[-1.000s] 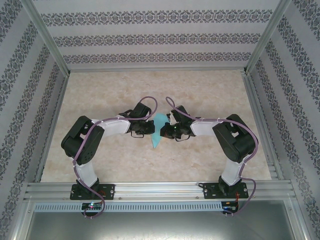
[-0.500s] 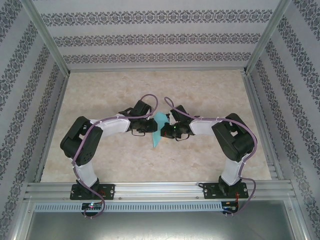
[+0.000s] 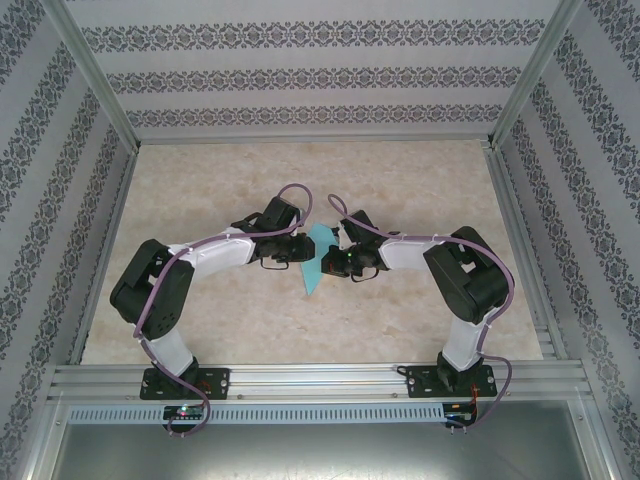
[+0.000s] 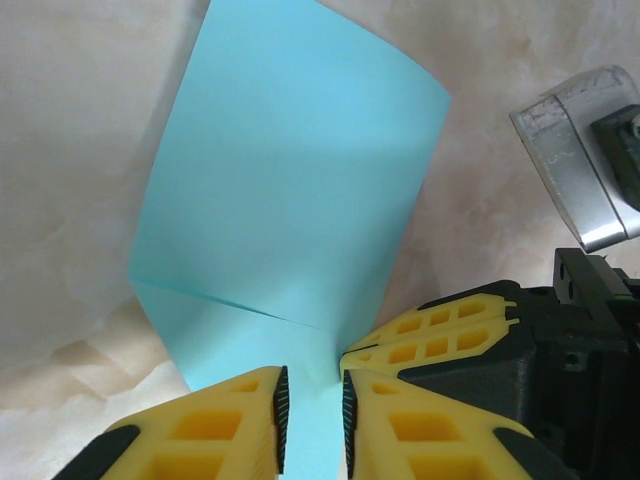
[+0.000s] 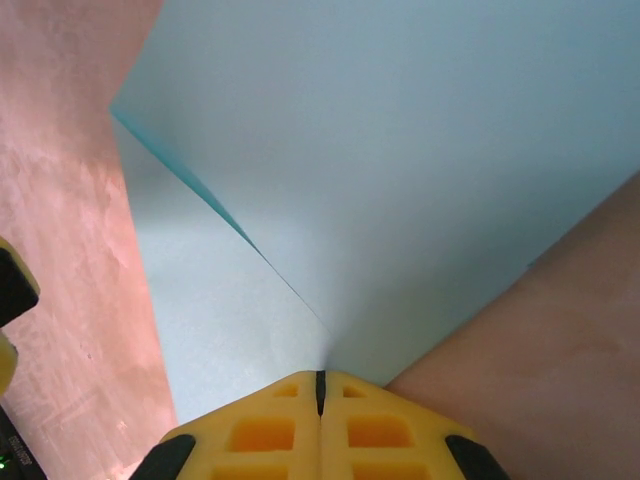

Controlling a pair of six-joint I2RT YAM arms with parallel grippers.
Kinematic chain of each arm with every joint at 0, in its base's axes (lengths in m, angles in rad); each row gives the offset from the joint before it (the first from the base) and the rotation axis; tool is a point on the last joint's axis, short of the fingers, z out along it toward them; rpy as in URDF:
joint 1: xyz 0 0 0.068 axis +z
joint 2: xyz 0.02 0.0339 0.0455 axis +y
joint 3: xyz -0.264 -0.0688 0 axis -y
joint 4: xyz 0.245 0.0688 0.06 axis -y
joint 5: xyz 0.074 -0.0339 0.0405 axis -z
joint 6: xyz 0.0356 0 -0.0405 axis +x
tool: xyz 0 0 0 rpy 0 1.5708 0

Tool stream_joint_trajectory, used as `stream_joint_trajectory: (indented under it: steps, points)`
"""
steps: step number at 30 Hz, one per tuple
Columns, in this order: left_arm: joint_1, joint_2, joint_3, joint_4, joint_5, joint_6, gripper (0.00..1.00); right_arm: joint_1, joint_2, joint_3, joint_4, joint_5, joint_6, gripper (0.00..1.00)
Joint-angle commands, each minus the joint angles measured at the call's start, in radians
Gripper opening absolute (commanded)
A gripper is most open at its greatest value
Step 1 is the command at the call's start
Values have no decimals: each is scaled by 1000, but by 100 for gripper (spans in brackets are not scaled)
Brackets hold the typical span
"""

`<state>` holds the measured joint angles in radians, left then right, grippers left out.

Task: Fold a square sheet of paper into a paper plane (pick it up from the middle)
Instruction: Fold the wing for the fifth time at the center of the table.

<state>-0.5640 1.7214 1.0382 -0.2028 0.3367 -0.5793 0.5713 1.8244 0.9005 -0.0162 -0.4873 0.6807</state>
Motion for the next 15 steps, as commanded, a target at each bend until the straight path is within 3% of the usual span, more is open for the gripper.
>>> stream_joint_trajectory:
  steps: [1, 6, 11, 15]
  points:
    - [-17, -12, -12, -36, -1, 12, 21, -16, 12, -2, -44, 38, -16, 5]
    - [-17, -17, -15, -59, -27, 20, 17, -17, 12, -2, -49, 35, -20, 5]
    - [-16, -15, -20, -99, -100, 18, 30, -17, 10, -4, -51, 36, -21, 5]
    - [-15, 12, -28, -52, -76, -2, 37, -19, 9, -5, -53, 34, -23, 5]
